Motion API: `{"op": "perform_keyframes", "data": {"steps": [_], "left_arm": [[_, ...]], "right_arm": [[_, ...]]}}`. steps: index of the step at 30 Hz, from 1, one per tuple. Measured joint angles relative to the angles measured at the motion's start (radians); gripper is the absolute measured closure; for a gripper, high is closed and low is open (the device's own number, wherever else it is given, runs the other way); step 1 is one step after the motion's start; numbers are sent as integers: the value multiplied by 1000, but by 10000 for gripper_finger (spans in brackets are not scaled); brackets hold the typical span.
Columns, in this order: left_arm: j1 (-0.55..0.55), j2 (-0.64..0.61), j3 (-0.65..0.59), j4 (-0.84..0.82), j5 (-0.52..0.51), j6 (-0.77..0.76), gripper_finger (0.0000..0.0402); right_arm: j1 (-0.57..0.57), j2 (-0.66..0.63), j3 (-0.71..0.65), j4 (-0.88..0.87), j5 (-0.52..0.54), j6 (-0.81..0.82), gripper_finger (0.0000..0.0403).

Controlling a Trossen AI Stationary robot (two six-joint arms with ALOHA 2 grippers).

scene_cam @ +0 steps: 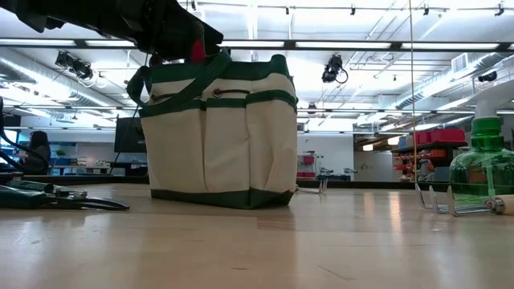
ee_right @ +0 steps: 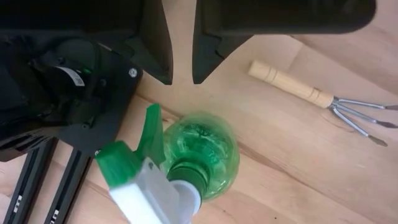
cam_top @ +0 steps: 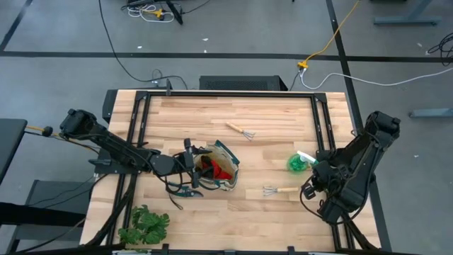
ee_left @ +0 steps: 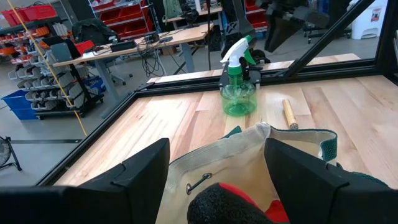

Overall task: Pick & Place Garden tools in Gardening bag
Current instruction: Put the green spray bottle into the gardening bag

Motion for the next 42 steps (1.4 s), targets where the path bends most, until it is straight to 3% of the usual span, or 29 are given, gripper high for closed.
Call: {"op": "perform_keyframes", "data": {"steps": [7,16,23,42], "left_arm": [[0,0,0,0,0,0,131],[0,0,0,0,0,0,131],[0,0,0,0,0,0,131],[0,0,0,-8,0,0,131]], "right_arm": [[0,0,-25,1,0,4,327],[-1,0,-84,7,-10,39,261],[-1,0,-84,18,44,21,222],[-50,0,-166,8,45,45,217]]}}
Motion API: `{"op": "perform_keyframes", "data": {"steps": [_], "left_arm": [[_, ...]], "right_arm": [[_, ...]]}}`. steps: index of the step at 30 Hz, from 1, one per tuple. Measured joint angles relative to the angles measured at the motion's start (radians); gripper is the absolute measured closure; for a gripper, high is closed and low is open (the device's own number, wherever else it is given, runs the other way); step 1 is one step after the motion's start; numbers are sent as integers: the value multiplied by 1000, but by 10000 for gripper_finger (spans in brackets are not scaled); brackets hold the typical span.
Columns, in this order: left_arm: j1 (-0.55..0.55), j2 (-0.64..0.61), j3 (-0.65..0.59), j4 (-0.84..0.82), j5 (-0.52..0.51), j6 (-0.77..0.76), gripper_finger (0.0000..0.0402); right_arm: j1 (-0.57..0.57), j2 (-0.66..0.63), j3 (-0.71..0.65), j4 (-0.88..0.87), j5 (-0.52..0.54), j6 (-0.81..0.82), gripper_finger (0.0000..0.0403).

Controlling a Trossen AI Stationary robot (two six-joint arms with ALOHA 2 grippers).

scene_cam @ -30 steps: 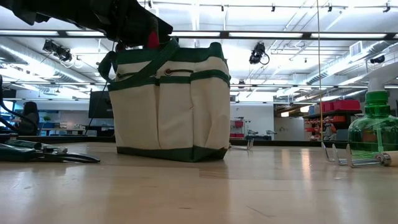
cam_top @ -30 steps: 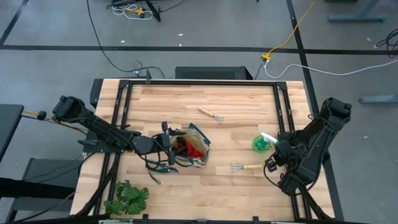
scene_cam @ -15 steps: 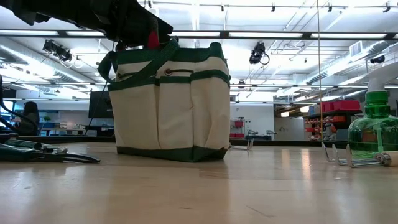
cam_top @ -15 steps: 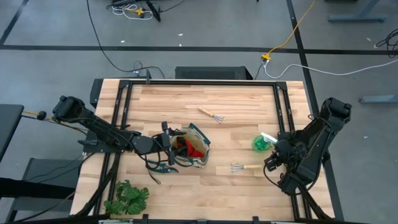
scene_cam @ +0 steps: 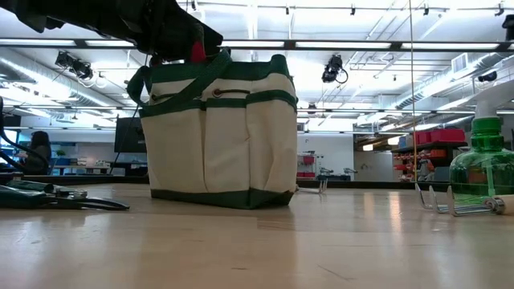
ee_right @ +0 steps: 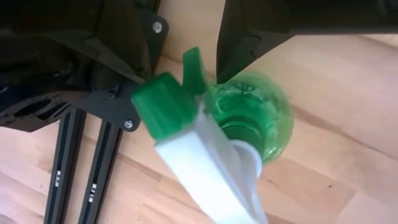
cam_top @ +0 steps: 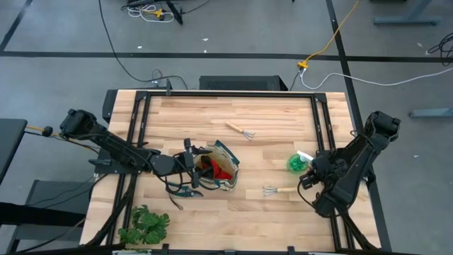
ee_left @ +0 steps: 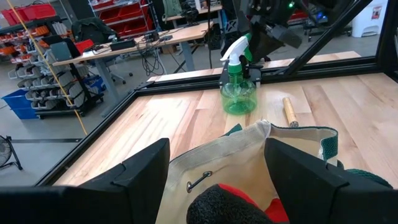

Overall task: Pick & Place Garden tools in Gardening bag
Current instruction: Put the green spray bottle into the gardening bag

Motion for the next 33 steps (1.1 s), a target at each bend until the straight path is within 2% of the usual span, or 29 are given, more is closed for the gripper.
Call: {"op": "perform_keyframes", "data": {"steps": [5,9,18,24,28,33], "left_arm": [[0,0,0,0,0,0,131],[0,0,0,0,0,0,131],[0,0,0,0,0,0,131],[0,0,0,0,0,-1,131],[0,0,0,0,0,-1,131],[0,0,0,0,0,-1,131]], "right_arm": [[-12,0,-23,13,2,1,230],[-19,0,-35,32,0,1,256],[-19,0,-35,47,2,-5,386],[-19,0,-35,70,10,-7,381],[-19,0,-32,82,20,-8,395],[-32,0,19,67,24,-35,396]]}}
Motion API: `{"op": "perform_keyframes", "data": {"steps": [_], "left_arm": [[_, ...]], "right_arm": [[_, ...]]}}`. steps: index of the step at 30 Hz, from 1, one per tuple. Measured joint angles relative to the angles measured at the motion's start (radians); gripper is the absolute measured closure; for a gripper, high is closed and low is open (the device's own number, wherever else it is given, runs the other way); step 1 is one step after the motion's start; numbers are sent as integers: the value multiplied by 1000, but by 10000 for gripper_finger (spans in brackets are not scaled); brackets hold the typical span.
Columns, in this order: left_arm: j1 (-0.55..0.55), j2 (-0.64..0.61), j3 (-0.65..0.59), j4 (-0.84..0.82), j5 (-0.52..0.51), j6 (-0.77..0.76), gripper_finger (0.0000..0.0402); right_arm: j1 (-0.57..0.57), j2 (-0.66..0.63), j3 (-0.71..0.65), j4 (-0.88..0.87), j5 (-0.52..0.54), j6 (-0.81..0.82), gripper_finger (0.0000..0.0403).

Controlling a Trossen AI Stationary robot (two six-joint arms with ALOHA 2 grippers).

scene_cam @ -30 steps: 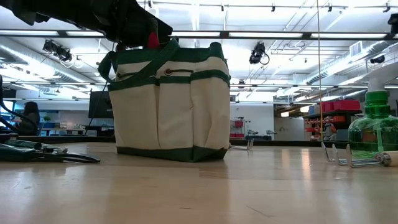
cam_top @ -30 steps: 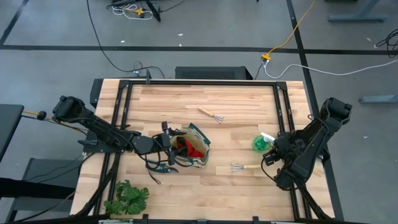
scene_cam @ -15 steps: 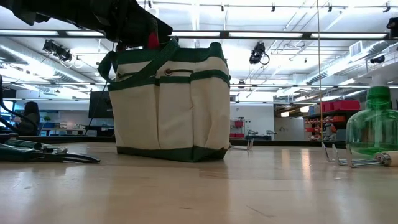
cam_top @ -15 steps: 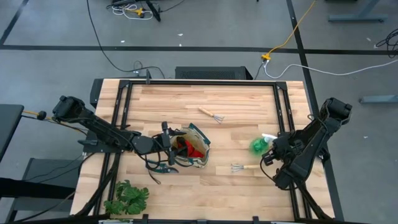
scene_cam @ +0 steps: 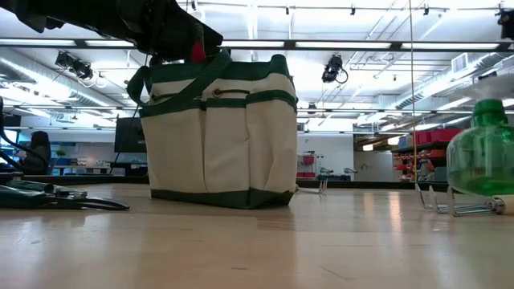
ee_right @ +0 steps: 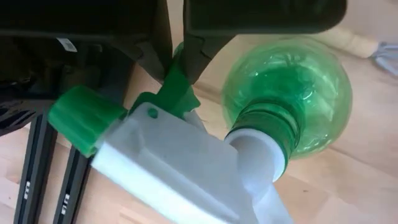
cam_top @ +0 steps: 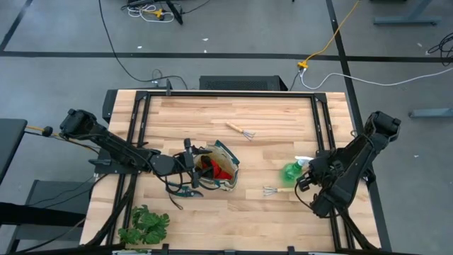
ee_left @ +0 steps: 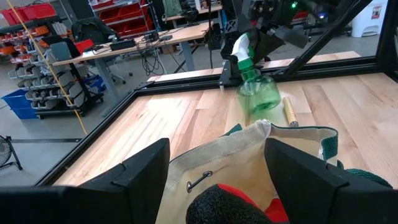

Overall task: Pick & Place Garden tools in Gardening bag
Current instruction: Put the green spray bottle into the gardening bag

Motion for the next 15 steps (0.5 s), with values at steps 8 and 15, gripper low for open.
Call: {"op": "perform_keyframes", "data": {"steps": [8,15], "left_arm": [[0,0,0,0,0,0,131],[0,0,0,0,0,0,131]], "right_arm": [[-67,0,119,-51,120,-126,397],[-176,0,248,-29,235,-365,397]]}}
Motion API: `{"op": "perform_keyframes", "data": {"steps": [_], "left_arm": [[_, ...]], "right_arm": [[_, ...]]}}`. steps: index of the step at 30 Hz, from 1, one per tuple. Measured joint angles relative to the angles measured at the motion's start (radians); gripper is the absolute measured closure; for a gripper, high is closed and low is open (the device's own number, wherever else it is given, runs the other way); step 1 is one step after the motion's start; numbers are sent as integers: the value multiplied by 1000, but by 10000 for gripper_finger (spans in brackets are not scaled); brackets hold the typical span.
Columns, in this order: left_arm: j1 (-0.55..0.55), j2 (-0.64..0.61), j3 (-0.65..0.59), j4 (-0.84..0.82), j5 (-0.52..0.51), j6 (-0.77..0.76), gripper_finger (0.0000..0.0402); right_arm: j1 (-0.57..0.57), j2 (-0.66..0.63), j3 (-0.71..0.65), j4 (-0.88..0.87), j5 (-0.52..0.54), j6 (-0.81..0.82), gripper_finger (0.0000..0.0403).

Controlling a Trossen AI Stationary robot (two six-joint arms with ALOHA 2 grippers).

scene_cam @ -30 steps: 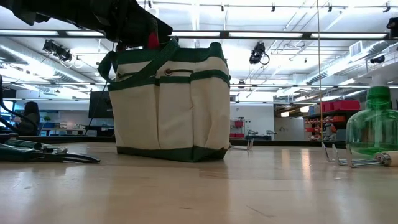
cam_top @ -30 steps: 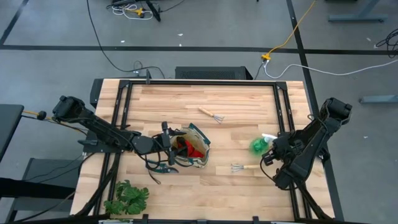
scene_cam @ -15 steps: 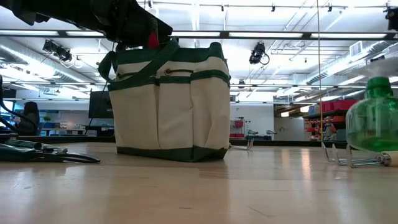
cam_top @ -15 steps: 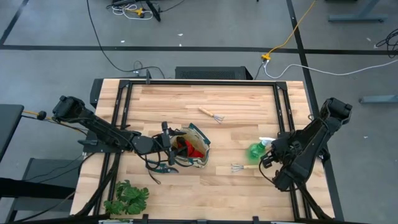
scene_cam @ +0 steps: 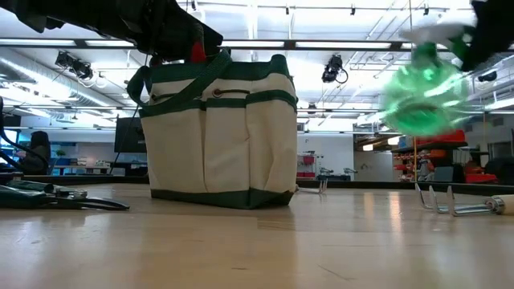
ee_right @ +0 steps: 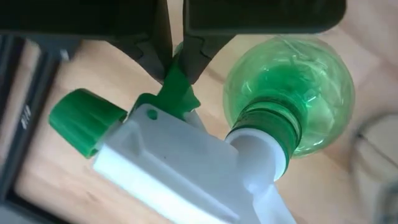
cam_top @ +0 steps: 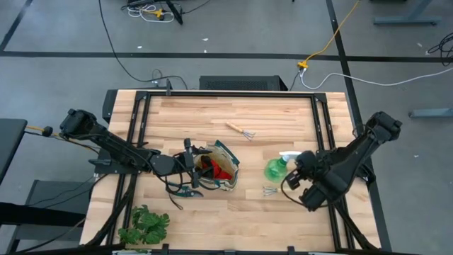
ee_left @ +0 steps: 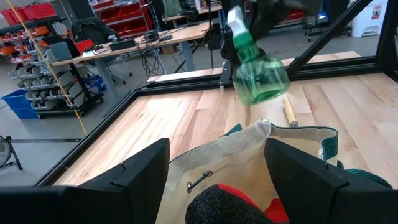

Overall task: Pick & Place Garden tools in Gardening bag
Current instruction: Put the green spray bottle into the gardening bag

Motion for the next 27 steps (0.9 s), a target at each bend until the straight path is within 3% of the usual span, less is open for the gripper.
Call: {"op": "perform_keyframes", "data": {"steps": [7,17,21,27], "left_arm": [[0,0,0,0,0,0,131],[0,0,0,2,-1,49,131],[0,0,0,5,-16,52,131],[-2,-46,0,-26,-43,56,131]], "right_arm": [[-105,0,153,98,132,-328,397],[-242,0,194,656,143,-1010,397],[-283,0,194,770,122,-1150,397],[-331,27,193,822,72,-1232,397]]}}
